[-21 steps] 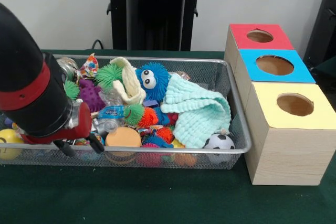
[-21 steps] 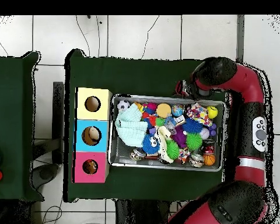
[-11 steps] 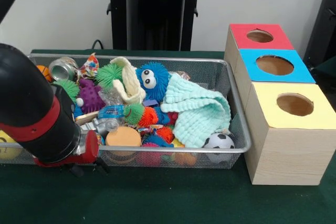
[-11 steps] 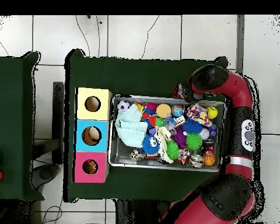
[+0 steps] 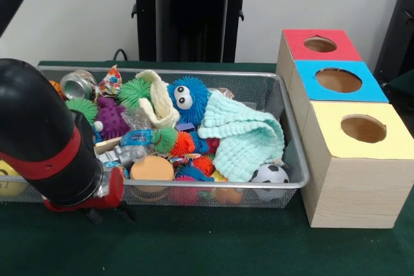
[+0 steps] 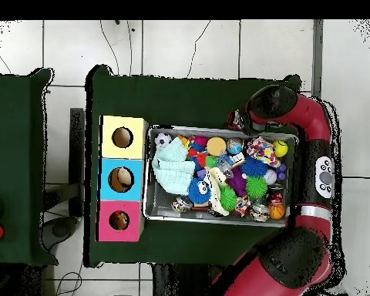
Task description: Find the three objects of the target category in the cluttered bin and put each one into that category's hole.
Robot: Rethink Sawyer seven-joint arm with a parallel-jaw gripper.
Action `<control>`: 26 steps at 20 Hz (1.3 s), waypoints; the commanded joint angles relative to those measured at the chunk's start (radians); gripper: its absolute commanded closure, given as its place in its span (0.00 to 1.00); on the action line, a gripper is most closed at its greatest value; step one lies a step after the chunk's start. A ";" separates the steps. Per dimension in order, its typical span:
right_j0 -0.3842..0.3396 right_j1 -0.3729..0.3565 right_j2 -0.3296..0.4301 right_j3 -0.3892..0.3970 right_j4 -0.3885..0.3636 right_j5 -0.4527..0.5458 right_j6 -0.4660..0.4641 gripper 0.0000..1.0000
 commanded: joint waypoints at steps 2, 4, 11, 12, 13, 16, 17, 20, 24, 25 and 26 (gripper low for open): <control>0.079 0.049 -0.049 -0.092 -0.041 0.076 -0.147 0.00; 0.094 0.038 -0.046 -0.104 -0.036 0.097 -0.133 0.00; 0.153 -0.080 -0.051 -0.115 -0.006 0.184 -0.056 0.00; 0.155 -0.114 -0.063 -0.095 0.007 0.204 -0.037 0.00; 0.157 -0.139 -0.070 -0.085 0.019 0.234 -0.021 0.00; 0.162 -0.189 -0.086 -0.071 0.030 0.272 -0.010 0.00; 0.160 -0.200 -0.091 -0.061 0.037 0.269 -0.001 0.00; 0.156 -0.223 -0.096 -0.040 0.061 0.281 0.005 0.00; 0.162 -0.271 -0.109 -0.035 0.080 0.333 0.005 0.00; 0.161 -0.285 -0.117 -0.018 0.088 0.324 0.010 0.00; 0.155 -0.306 -0.132 0.024 0.105 0.301 0.031 0.00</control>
